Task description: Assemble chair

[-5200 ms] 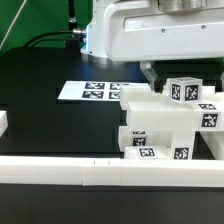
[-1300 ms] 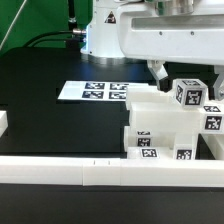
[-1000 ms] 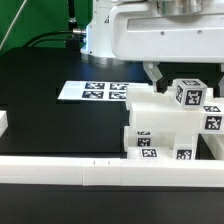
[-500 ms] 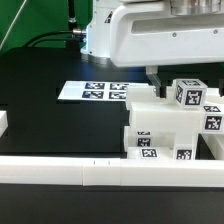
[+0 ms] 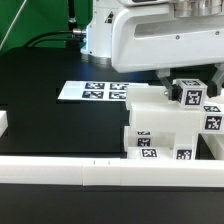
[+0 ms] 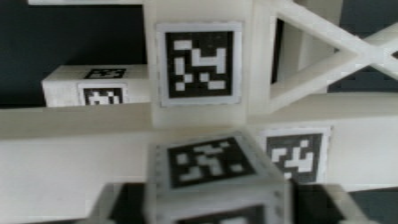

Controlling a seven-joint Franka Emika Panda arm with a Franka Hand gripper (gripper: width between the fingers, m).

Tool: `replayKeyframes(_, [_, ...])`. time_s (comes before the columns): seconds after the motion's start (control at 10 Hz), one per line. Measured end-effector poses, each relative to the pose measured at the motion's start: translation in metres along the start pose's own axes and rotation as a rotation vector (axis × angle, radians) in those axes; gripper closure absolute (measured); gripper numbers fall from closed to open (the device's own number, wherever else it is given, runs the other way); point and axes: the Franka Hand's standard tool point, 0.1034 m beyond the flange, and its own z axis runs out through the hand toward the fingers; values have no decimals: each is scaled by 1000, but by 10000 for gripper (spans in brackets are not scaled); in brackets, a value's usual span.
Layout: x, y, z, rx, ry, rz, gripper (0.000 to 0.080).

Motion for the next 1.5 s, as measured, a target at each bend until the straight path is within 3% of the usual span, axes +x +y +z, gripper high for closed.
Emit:
replayKeyframes(0.3, [0, 0, 0, 1, 0, 26, 534])
replayKeyframes(0.5, [0, 3, 0, 24, 5, 220, 534])
replayKeyframes(0.7, [2, 5, 1, 28, 32, 344, 534])
replayKeyframes(0.8, [4, 5, 1, 46, 53, 440, 534])
replayKeyframes(1.3, [3, 4, 1, 56, 41, 767, 534])
replayKeyframes(1.5, [3, 5, 2, 71, 32, 970, 534])
